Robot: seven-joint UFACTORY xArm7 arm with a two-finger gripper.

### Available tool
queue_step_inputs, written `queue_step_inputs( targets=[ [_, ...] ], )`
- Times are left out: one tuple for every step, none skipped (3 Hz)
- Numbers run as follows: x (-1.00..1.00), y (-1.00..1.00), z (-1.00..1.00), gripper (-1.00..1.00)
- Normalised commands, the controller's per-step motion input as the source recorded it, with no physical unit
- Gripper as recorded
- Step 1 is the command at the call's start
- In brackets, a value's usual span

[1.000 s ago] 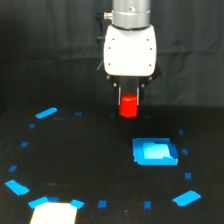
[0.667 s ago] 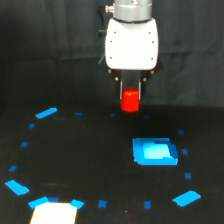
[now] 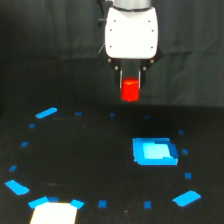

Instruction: Pick up the red object from the table

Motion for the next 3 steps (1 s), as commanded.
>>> queue_step_inputs(
  targets=[
    [-0.05,0.16,0.86,-1.0],
    [0.2,0.4,0.37,-1.0],
    [0.02,0.07,0.84,-1.0]
  ],
)
